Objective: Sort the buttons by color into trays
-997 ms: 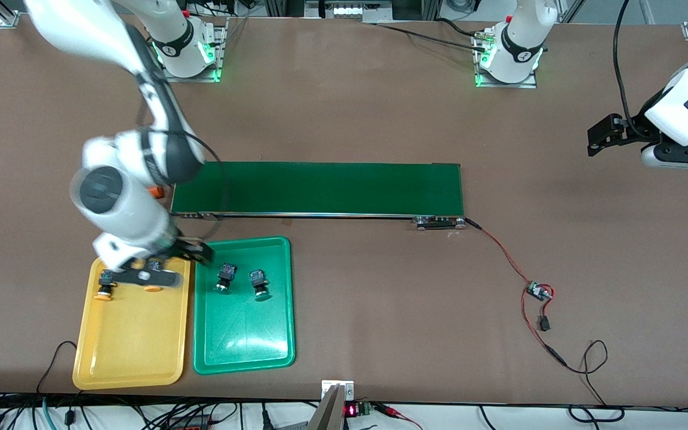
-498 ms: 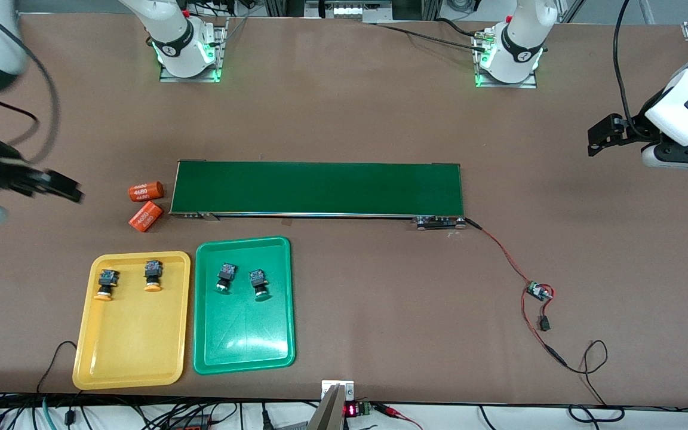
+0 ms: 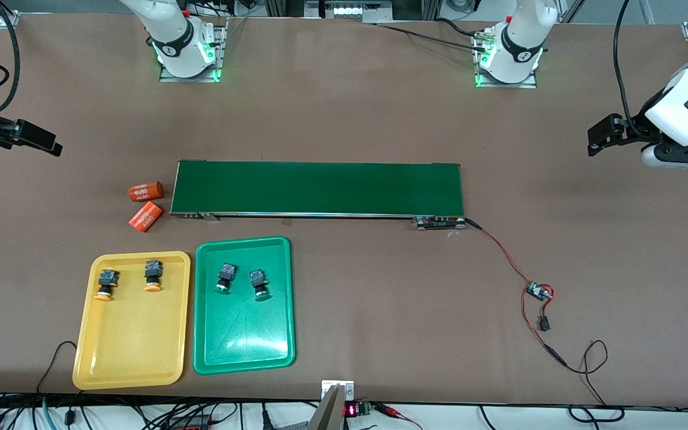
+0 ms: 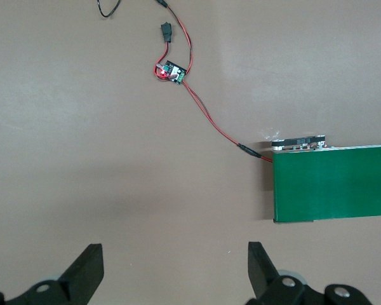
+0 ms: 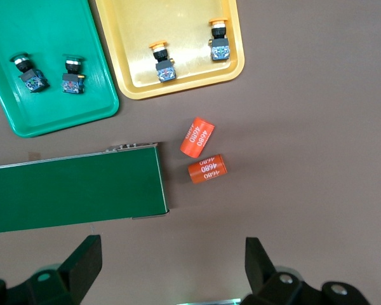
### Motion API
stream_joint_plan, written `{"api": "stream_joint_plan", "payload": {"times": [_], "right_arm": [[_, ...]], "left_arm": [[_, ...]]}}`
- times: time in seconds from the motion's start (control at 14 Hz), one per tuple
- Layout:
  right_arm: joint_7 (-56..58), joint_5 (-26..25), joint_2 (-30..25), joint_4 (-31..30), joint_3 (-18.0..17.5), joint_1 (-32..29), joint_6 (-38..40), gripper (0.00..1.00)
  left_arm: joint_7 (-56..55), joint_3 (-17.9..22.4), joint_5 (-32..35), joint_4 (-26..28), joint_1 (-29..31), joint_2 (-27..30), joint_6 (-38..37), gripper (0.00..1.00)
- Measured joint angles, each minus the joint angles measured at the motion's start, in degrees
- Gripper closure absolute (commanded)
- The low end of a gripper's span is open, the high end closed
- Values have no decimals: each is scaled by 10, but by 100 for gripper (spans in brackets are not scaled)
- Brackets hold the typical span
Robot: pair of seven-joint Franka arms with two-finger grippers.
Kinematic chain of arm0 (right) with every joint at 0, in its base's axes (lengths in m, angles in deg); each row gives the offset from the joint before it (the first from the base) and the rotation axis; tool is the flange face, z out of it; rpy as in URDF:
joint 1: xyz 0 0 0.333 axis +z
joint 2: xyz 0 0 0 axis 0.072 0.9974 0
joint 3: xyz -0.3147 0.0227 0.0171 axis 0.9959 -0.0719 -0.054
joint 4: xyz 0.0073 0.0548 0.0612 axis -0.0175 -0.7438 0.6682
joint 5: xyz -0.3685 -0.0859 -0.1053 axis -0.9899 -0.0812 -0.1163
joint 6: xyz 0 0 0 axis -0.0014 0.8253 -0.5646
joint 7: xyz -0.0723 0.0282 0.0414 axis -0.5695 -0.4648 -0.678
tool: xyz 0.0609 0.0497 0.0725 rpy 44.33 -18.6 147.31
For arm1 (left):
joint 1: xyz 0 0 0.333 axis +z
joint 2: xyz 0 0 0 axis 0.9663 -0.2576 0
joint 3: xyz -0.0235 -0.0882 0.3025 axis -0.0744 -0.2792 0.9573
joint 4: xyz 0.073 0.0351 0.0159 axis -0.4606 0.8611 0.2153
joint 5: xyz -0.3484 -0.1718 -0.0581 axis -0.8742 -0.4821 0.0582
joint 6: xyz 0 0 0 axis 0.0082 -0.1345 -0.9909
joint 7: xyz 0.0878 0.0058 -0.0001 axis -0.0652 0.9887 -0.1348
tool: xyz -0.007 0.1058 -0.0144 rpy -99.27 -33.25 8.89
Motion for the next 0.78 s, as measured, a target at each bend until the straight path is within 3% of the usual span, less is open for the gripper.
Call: {"api": "stream_joint_plan", "payload": {"times": [0.78], "right_arm": [[0, 0, 2, -1, -1, 1, 10, 0]], "left_arm": [[0, 0, 0, 0, 0, 0, 0, 0]]}}
